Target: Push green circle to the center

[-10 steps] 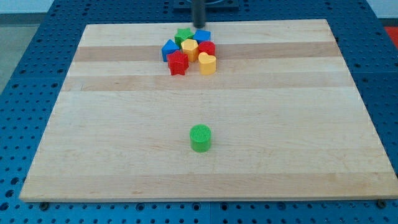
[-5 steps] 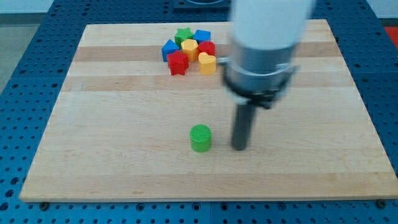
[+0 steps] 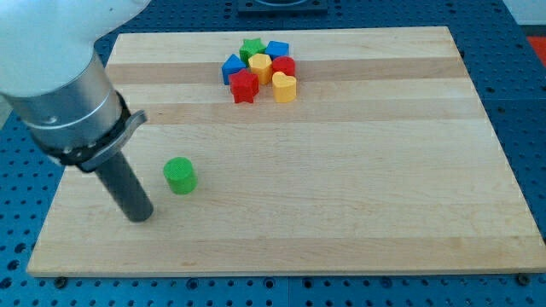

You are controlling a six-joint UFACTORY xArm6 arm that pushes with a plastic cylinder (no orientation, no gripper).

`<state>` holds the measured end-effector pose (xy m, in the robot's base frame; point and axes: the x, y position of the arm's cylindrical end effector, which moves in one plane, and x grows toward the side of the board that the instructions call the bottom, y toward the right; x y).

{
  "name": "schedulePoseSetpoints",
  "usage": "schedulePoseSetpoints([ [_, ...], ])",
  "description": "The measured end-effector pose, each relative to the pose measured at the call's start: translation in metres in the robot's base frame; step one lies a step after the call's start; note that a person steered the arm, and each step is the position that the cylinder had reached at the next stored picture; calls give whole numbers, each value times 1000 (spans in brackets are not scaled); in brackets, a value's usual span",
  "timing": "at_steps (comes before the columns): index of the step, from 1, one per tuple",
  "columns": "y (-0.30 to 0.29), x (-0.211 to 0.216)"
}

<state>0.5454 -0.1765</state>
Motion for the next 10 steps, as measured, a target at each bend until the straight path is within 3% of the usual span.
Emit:
schedulePoseSetpoints([
  [1,34,-38],
  [3,137,-66],
  [4,136,-95],
  [5,137,-33],
  [6,61,-34],
  [8,74,-125],
  [9,105,-79],
  [10,88,-55],
])
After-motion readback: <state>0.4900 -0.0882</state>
